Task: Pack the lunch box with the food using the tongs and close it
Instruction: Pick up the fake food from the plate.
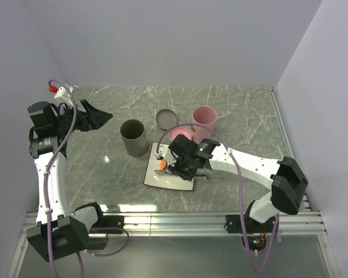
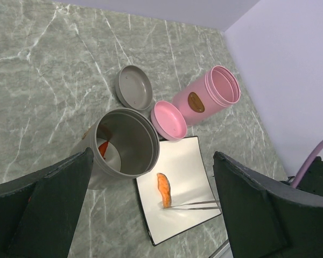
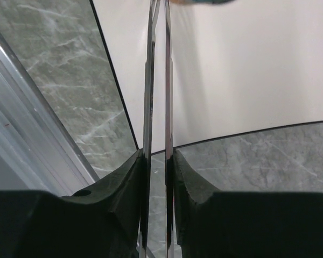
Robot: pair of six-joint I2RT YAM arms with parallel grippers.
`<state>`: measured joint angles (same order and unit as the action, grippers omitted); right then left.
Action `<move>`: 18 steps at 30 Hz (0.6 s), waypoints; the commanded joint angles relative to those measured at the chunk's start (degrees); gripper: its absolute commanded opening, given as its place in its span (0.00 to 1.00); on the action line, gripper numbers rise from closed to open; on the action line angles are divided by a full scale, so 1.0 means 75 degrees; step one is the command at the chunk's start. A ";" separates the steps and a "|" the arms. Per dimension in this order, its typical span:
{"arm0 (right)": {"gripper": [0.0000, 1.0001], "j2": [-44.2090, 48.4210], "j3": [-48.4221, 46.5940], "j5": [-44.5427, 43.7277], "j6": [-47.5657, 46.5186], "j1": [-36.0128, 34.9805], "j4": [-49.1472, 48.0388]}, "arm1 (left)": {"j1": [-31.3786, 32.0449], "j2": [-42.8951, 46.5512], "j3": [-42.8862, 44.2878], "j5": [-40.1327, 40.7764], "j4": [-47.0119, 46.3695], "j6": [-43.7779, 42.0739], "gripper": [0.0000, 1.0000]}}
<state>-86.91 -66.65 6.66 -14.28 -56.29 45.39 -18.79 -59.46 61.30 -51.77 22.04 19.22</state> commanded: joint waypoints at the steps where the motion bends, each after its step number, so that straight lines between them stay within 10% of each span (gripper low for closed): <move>1: 0.31 0.0116 0.0109 -0.0278 0.0146 0.0158 -0.0145 | -0.0026 0.0112 0.0054 -0.0129 -0.0115 -0.0043 0.99; 18: 0.35 0.1311 0.0263 0.0025 -0.0005 0.1143 0.0417 | -0.0038 -0.0029 0.0042 -0.0293 -0.0349 0.0144 0.99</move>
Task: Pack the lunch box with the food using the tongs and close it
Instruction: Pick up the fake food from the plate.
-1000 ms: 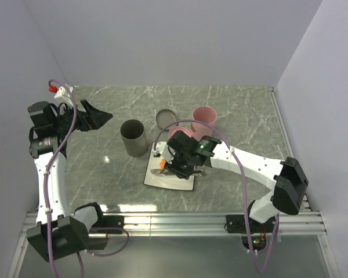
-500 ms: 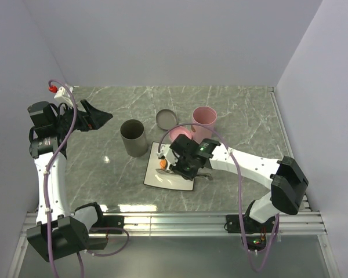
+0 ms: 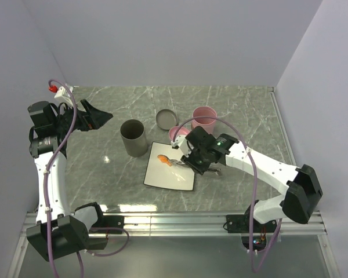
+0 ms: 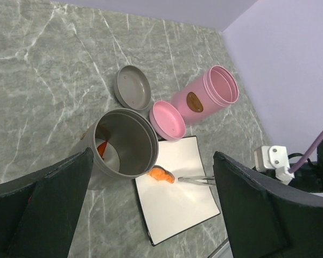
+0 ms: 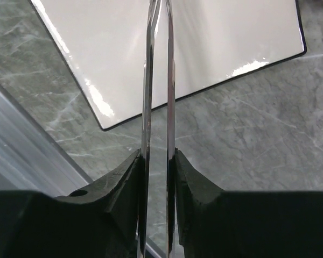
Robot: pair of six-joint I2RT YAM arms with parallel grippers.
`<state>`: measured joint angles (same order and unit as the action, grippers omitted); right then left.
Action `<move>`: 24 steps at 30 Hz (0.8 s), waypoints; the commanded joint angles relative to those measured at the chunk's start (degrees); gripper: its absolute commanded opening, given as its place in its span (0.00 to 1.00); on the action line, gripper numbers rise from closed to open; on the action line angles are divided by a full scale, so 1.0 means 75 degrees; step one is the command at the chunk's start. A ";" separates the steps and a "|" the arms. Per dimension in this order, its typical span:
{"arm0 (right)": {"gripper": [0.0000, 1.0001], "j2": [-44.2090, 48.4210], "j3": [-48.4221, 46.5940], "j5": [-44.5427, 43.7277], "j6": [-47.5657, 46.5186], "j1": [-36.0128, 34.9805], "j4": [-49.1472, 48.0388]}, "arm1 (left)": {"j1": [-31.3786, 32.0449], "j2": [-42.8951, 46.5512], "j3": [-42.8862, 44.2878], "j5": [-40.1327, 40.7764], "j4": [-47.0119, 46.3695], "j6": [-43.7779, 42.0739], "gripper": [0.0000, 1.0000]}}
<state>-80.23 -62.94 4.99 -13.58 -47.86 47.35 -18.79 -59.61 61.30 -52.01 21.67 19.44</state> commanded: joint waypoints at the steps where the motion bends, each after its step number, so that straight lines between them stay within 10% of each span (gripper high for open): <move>1: 0.36 0.0489 -0.0373 0.0561 -0.0157 0.0017 0.0248 | -0.0038 -0.0020 0.0007 -0.0272 -0.0311 0.0138 0.99; 8: 0.57 0.0303 -0.0854 0.0483 -0.0415 0.0041 0.0272 | -0.0026 -0.0078 0.0088 -0.0308 -0.0288 0.0150 0.99; 24: 0.59 -0.1221 -0.1721 -0.0057 -0.0158 0.0087 -0.0161 | -0.0027 -0.0114 0.0101 -0.0261 -0.0288 0.0115 0.99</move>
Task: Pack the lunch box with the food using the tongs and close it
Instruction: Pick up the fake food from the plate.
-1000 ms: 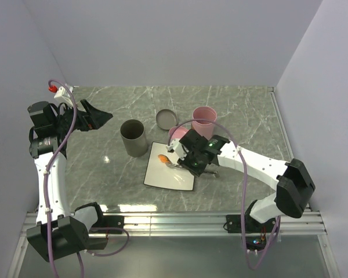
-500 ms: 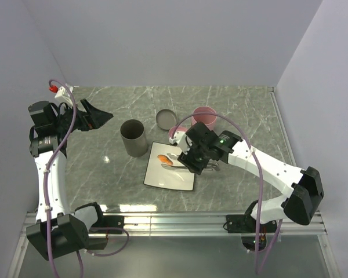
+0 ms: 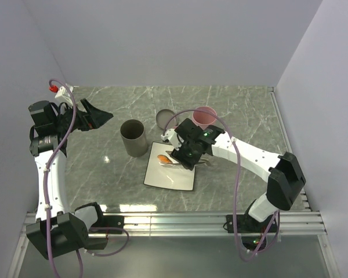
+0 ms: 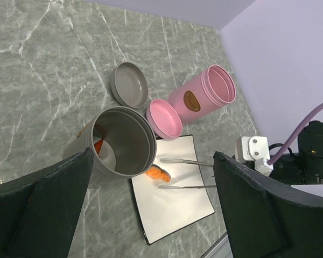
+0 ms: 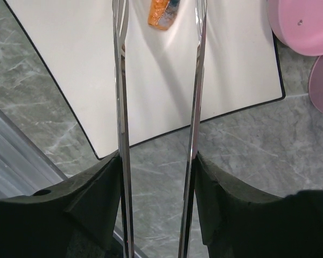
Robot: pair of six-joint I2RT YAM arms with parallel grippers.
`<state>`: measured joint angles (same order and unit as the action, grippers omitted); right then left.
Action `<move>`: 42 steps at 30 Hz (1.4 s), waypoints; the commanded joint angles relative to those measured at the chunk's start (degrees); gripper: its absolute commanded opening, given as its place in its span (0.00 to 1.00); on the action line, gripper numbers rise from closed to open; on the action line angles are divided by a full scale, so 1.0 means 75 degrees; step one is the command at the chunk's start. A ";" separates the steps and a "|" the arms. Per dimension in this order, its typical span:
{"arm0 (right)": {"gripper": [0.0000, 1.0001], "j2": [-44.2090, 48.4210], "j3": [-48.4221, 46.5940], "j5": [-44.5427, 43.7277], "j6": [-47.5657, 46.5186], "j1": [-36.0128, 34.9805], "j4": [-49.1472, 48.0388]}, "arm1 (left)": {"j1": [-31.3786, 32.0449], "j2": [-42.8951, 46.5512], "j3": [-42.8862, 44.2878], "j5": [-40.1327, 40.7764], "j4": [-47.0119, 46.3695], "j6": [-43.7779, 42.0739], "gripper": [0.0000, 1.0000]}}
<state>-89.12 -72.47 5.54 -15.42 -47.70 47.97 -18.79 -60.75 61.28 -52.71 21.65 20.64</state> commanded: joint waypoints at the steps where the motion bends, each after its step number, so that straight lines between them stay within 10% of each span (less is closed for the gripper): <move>1: 0.59 -0.0151 -0.0463 -0.0002 0.0110 0.0091 -0.0243 | -0.0038 0.0038 0.0092 -0.0179 -0.0285 -0.0045 0.99; 42: 0.38 0.0281 -0.0885 0.0808 0.0462 0.0548 0.0378 | -0.0050 -0.0009 0.0138 -0.0062 -0.0180 -0.0104 0.99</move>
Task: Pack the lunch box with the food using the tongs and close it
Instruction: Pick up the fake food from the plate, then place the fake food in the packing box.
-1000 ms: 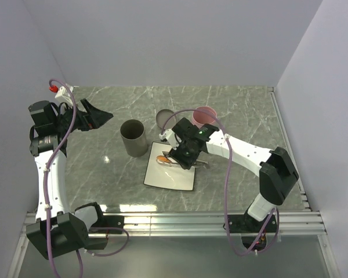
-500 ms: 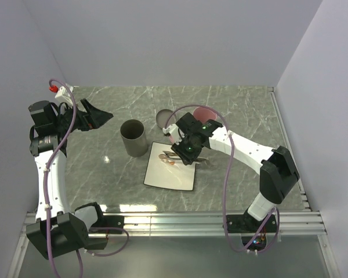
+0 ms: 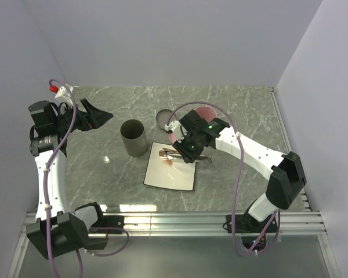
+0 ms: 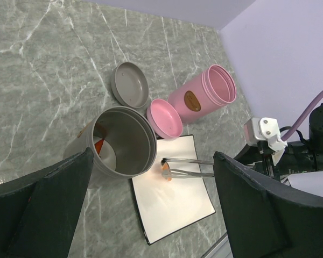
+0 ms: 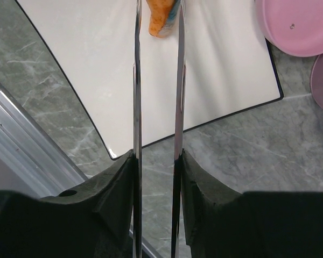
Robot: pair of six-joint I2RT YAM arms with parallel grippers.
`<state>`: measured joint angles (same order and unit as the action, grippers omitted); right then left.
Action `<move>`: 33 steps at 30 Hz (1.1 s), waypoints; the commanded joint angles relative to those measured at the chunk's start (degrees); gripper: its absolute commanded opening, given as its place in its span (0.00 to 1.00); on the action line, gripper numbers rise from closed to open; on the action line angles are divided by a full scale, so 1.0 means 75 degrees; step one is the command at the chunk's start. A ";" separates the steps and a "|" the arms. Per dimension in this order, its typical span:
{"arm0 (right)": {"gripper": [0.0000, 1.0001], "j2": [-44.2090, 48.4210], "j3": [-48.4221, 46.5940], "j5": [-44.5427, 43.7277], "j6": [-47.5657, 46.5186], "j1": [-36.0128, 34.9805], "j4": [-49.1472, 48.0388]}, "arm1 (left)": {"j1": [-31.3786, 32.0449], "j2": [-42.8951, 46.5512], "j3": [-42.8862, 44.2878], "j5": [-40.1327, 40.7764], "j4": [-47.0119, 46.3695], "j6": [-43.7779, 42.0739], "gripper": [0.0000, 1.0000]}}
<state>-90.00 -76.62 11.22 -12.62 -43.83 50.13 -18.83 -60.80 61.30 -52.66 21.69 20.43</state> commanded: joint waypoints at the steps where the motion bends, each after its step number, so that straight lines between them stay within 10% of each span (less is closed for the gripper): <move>1: 0.38 0.0409 -0.0354 0.0050 0.0089 0.0020 0.0113 | -0.0032 -0.0003 0.0136 -0.0080 -0.0185 -0.0075 1.00; 33: 0.37 0.0036 -0.4019 0.0050 0.0171 0.0020 0.0324 | -0.0044 -0.0402 0.0428 -0.0314 -0.0186 -0.0039 1.00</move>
<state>-87.59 -101.21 10.37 -11.79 -43.83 55.99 -18.83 -63.31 61.45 -53.58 21.34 20.67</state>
